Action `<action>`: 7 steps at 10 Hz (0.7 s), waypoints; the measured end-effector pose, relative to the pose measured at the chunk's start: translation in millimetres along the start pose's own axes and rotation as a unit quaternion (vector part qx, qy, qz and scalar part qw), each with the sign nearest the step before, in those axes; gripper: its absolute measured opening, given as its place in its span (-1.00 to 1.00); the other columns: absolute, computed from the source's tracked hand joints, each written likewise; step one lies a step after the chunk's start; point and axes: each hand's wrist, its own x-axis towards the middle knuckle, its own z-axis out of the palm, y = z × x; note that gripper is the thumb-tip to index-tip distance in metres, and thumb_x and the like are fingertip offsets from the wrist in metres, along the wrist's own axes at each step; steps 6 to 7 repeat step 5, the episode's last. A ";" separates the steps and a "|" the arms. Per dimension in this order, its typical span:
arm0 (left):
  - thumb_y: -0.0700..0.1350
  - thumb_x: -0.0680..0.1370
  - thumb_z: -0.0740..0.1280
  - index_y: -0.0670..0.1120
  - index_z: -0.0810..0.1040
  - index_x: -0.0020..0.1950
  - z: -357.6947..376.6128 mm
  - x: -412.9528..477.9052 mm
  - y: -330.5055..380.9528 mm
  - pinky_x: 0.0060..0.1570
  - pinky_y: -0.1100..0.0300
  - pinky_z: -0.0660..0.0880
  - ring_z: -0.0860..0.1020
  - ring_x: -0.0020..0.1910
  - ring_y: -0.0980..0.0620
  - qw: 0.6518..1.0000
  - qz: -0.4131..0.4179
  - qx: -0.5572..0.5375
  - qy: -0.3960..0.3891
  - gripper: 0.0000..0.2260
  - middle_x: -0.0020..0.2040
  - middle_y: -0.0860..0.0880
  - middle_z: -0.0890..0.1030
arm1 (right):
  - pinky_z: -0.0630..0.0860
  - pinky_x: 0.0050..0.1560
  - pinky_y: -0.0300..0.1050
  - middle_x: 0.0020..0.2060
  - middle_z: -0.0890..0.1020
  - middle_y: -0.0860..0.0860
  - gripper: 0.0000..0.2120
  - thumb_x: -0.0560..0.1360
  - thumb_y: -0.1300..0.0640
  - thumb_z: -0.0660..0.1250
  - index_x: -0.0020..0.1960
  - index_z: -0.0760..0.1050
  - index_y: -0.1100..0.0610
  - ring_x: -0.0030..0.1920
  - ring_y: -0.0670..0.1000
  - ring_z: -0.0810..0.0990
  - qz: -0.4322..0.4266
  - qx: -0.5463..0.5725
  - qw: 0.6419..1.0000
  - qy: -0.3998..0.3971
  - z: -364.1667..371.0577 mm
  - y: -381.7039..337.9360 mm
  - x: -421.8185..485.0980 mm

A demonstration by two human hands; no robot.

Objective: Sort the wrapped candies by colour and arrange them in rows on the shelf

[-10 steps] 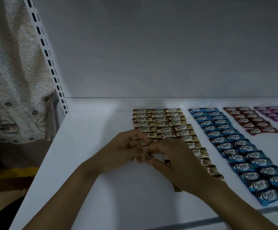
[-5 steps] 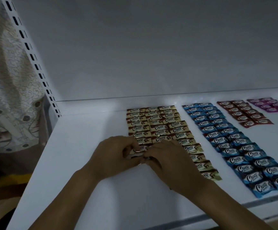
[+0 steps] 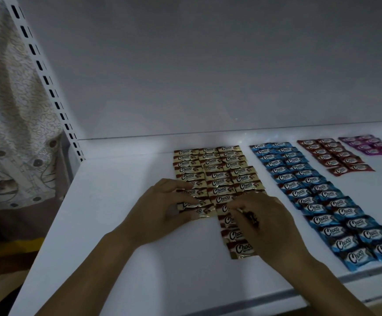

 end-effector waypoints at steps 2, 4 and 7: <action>0.22 0.47 0.33 0.16 0.64 0.09 4.2 0.6 3.6 0.16 0.06 0.49 0.44 0.24 0.13 0.999 0.047 0.006 -0.020 -0.73 0.26 0.11 0.53 | 0.33 -0.04 -0.51 -0.23 0.63 -0.19 -0.90 0.43 0.11 0.31 -0.11 0.59 -0.01 -0.12 -0.16 0.49 0.011 0.008 1.000 0.003 -6.4 0.6 -12.1; 0.32 0.47 0.26 0.14 0.54 0.27 2.0 2.6 10.7 0.25 0.24 0.40 0.40 0.27 0.24 1.000 0.015 0.011 0.010 -0.55 0.26 0.21 0.47 | 0.44 0.04 -0.34 -0.05 0.62 -0.23 -0.78 0.49 -0.06 0.22 0.02 0.59 -0.05 0.00 -0.23 0.53 0.004 0.070 0.997 0.017 -18.8 -6.3 -15.8; 0.31 0.47 0.22 0.03 0.46 0.38 -2.7 13.9 24.3 0.26 0.21 0.35 0.35 0.28 0.26 0.998 -0.003 0.057 0.024 -0.43 0.28 0.18 0.46 | 0.45 0.04 -0.43 0.01 0.64 -0.25 -0.75 0.46 -0.07 0.27 0.06 0.60 -0.03 0.07 -0.24 0.58 0.005 0.207 0.976 0.070 -66.7 -25.3 -16.0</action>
